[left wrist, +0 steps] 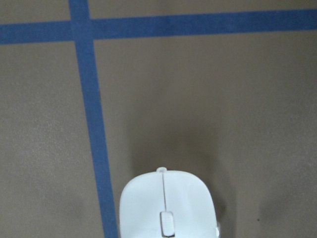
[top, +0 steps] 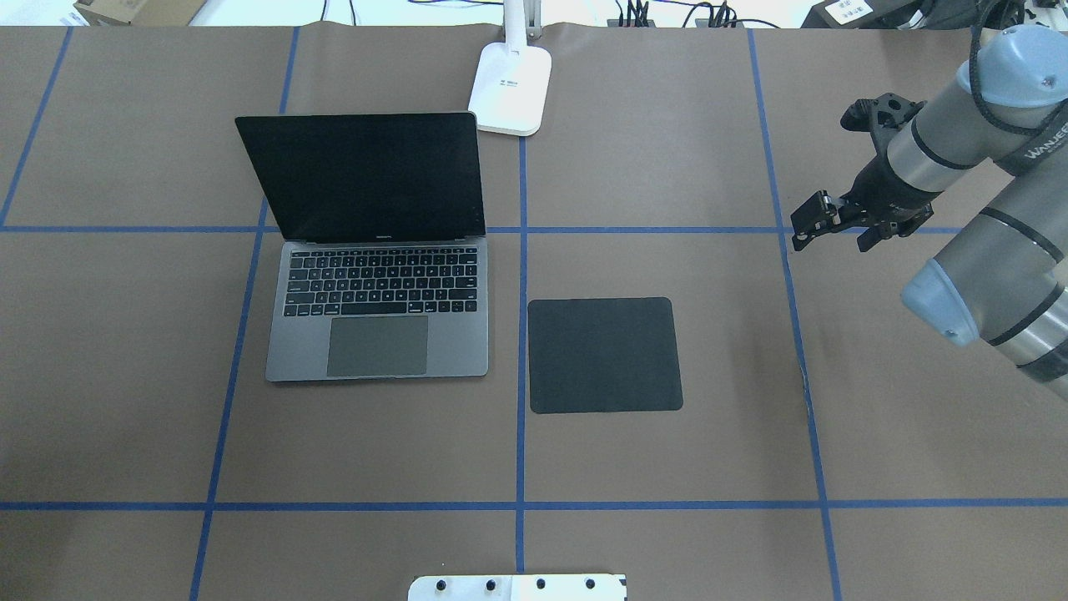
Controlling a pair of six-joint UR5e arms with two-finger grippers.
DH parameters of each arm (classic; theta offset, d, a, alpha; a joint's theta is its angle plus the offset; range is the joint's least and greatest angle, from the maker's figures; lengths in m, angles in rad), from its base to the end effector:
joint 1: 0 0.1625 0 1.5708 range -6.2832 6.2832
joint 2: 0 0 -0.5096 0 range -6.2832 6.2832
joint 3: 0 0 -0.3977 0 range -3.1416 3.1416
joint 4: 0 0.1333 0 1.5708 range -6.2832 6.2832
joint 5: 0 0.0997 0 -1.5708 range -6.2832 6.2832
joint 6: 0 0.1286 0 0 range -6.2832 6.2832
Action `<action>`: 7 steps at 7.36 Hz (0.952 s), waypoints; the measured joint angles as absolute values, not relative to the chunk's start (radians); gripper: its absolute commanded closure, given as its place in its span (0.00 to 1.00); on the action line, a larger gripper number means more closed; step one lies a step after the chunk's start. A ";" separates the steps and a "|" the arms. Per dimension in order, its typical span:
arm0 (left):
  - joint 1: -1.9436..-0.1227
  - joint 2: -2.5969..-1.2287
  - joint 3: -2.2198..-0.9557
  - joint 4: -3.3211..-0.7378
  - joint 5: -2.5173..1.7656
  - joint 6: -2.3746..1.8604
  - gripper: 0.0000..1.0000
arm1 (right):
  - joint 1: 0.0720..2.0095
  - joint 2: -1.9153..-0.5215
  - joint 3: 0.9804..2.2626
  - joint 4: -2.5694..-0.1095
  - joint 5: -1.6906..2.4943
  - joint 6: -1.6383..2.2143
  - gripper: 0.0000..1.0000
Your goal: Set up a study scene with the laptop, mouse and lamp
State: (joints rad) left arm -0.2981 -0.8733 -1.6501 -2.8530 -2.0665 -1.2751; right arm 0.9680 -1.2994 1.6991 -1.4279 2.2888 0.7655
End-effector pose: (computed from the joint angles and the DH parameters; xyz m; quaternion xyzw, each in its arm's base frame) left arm 0.1174 -0.1115 0.8112 -0.1293 0.3700 0.0789 0.9166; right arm -0.3218 -0.5535 0.5301 -0.0195 -0.4209 -0.0205 0.9067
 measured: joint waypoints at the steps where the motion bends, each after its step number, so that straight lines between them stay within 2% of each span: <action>1: -0.298 -0.874 -1.650 -2.853 -2.067 -1.275 0.10 | 0.968 -1.299 1.699 -1.428 2.289 0.765 0.00; 2: -0.298 -0.874 -1.649 -2.853 -2.068 -1.275 0.18 | 0.968 -1.300 1.700 -1.428 2.289 0.765 0.00; 5: -0.298 -0.874 -1.645 -2.853 -2.068 -1.276 0.34 | 0.969 -1.300 1.702 -1.427 2.289 0.765 0.00; 7: -0.298 -0.874 -1.643 -2.856 -2.068 -1.277 0.52 | 0.970 -1.300 1.704 -1.427 2.289 0.765 0.00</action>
